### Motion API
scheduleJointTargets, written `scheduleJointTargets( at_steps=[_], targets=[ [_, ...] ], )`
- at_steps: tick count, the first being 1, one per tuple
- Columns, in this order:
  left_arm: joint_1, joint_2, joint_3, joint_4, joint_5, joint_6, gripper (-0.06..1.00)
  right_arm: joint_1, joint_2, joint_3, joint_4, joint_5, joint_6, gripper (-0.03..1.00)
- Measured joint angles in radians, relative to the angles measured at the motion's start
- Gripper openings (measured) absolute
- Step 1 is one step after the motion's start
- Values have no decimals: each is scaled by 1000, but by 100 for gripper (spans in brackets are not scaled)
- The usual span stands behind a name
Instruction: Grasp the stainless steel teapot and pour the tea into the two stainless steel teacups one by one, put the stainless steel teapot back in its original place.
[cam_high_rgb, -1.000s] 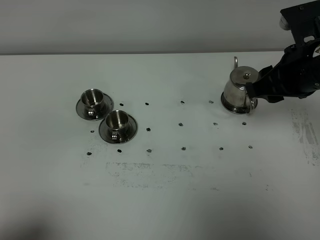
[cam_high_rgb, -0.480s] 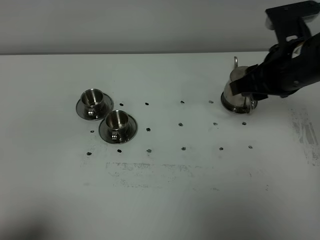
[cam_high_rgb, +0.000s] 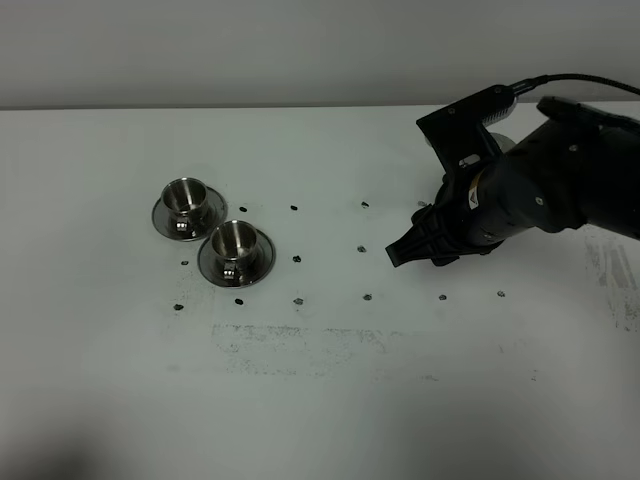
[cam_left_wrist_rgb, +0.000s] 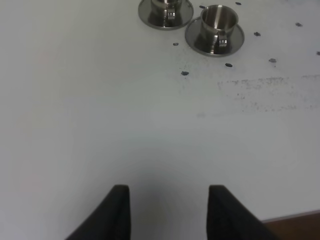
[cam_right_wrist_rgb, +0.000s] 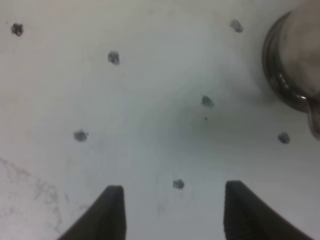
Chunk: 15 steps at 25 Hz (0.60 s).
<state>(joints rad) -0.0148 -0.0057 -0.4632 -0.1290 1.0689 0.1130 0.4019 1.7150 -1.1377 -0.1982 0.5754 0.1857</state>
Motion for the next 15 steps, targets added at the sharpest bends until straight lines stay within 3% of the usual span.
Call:
scheduleJointTargets(
  at_steps=[5, 15],
  targets=[
    [0, 0, 0, 0, 0, 0, 37, -8, 9, 82, -76, -178, 54, 46],
    [0, 0, 0, 0, 0, 0, 37, -115, 164, 98, -81, -348, 76, 46]
  ],
)
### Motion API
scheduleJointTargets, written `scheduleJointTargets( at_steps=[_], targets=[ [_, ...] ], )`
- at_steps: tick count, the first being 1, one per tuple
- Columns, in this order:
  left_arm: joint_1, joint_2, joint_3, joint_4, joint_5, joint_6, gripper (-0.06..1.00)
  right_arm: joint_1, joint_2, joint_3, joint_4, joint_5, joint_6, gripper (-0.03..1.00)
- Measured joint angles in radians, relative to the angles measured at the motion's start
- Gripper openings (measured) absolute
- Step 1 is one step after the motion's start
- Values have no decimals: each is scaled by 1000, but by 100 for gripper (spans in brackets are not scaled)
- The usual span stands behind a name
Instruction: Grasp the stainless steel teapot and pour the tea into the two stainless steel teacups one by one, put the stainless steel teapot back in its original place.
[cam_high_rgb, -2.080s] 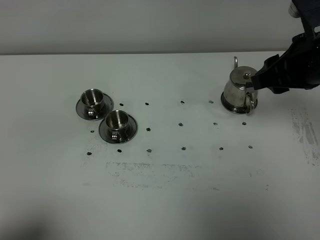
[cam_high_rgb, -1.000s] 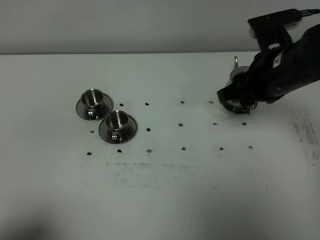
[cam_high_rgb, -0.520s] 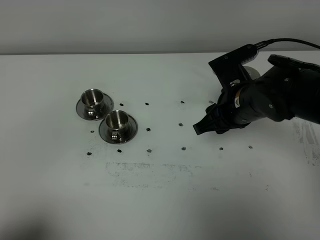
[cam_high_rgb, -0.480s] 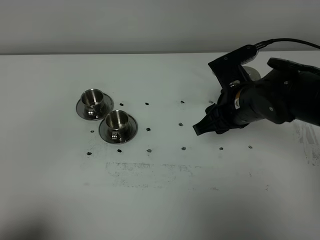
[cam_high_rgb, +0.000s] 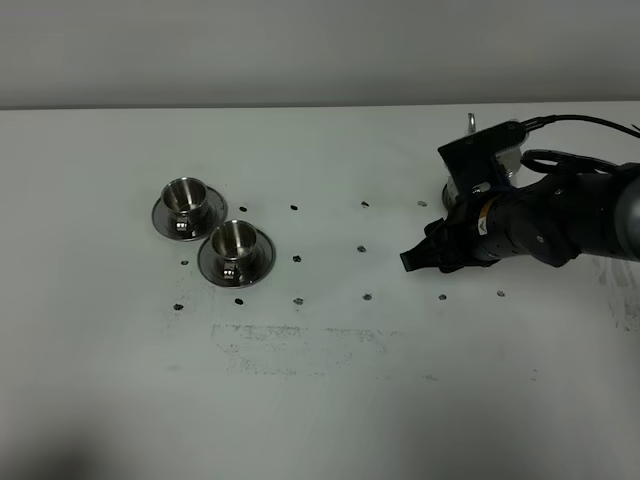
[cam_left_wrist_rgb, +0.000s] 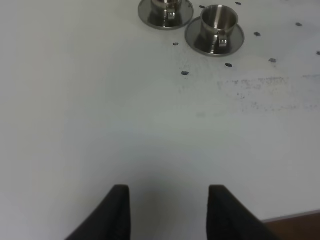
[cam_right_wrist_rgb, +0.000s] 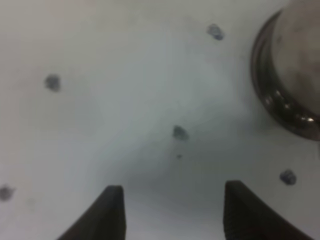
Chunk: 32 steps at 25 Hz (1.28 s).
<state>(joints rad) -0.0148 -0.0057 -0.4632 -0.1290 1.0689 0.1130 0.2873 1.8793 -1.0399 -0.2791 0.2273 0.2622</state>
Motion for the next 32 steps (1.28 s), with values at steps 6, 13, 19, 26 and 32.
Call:
scheduleJointTargets(
  at_steps=[6, 13, 19, 26, 32],
  targets=[
    [0, 0, 0, 0, 0, 0, 37, -66, 4, 0, 0, -40, 0, 46],
    [0, 0, 0, 0, 0, 0, 37, -106, 20, 0, -1, -71, -15, 46],
    [0, 0, 0, 0, 0, 0, 37, -135, 58, -1, -9, -89, -19, 46],
    [0, 0, 0, 0, 1, 0, 37, -146, 63, -1, -29, -95, -19, 46],
    [0, 0, 0, 0, 1, 0, 37, -143, 55, -2, -43, -36, -19, 46]
  ],
)
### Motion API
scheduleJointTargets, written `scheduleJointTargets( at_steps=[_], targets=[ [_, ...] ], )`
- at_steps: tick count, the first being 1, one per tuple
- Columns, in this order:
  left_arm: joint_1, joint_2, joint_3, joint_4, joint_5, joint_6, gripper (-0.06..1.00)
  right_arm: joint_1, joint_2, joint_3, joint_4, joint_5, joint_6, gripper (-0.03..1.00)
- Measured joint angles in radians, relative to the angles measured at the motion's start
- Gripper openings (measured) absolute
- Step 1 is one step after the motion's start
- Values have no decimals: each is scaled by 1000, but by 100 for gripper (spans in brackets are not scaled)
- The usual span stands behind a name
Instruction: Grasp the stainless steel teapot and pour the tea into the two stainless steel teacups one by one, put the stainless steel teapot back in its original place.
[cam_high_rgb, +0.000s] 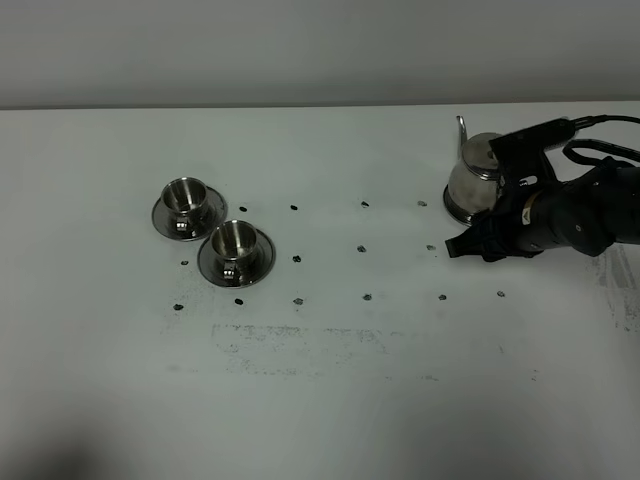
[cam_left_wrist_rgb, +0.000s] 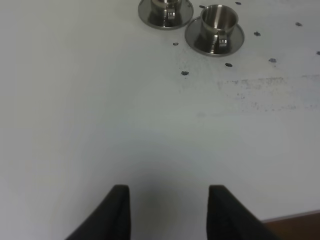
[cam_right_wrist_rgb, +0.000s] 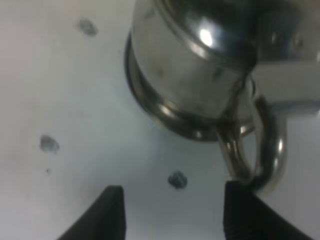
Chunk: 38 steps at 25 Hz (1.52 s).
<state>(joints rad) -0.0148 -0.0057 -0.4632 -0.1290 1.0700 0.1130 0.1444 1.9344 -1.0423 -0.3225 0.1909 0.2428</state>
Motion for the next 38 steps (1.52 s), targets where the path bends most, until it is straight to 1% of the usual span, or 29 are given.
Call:
scheduleJointTargets(
  at_steps=[6, 9, 12, 15, 18, 22, 26, 28, 32, 34, 38],
  targets=[
    [0, 0, 0, 0, 0, 0, 37, 38, -145, -6, 0, 149, -11, 46],
    [0, 0, 0, 0, 0, 0, 37, 39, -210, -55, 20, 267, -61, 46],
    [0, 0, 0, 0, 0, 0, 37, 39, -215, -139, 47, 414, -139, 46],
    [0, 0, 0, 0, 0, 0, 37, 39, -187, -222, 69, 482, -200, 46],
    [0, 0, 0, 0, 0, 0, 37, 37, -140, -281, 73, 505, -221, 46],
    [0, 0, 0, 0, 0, 0, 37, 25, -65, -328, 96, 509, -228, 48],
    [0, 0, 0, 0, 0, 0, 37, 10, -24, -366, 145, 512, -264, 54],
    [0, 0, 0, 0, 0, 0, 37, -8, -20, -383, 190, 518, -306, 58],
    [0, 0, 0, 0, 0, 0, 37, -62, -8, -415, 285, 579, -418, 61],
    [0, 0, 0, 0, 0, 0, 37, -82, 0, -418, 306, 585, -454, 61],
    [0, 0, 0, 0, 0, 0, 37, -89, 13, -420, 331, 586, -498, 61]
  ],
)
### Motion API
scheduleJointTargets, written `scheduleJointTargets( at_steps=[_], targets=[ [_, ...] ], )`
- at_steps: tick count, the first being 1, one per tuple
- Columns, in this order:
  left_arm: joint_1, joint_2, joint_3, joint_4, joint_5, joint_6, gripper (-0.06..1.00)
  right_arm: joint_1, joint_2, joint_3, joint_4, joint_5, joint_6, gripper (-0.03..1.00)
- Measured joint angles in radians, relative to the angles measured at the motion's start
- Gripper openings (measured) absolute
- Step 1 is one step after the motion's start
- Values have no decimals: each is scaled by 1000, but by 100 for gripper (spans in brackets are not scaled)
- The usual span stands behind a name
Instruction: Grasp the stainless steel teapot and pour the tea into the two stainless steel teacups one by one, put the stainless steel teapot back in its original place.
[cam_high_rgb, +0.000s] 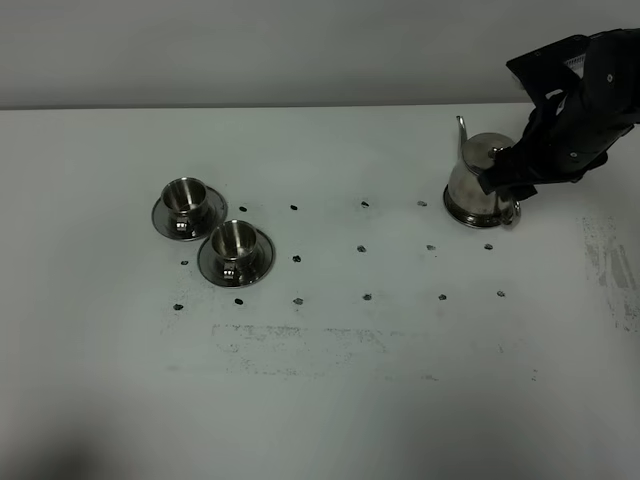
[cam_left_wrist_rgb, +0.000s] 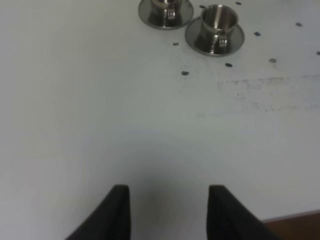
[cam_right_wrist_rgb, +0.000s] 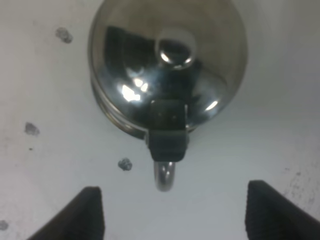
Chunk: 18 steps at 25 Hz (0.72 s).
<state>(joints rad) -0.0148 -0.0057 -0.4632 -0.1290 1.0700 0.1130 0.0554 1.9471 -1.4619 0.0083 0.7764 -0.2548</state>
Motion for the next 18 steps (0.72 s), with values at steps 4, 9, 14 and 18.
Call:
scheduleJointTargets(
  at_steps=[4, 9, 14, 18],
  targets=[
    [0, 0, 0, 0, 0, 0, 37, -11, 18, -21, 56, -2, -70, 61],
    [0, 0, 0, 0, 0, 0, 37, -25, 59, -61, 80, 0, -104, 61],
    [0, 0, 0, 0, 0, 0, 37, -33, 115, -116, 100, 22, -105, 61],
    [0, 0, 0, 0, 0, 0, 37, -34, 133, -122, 104, 36, -105, 61]
  ],
)
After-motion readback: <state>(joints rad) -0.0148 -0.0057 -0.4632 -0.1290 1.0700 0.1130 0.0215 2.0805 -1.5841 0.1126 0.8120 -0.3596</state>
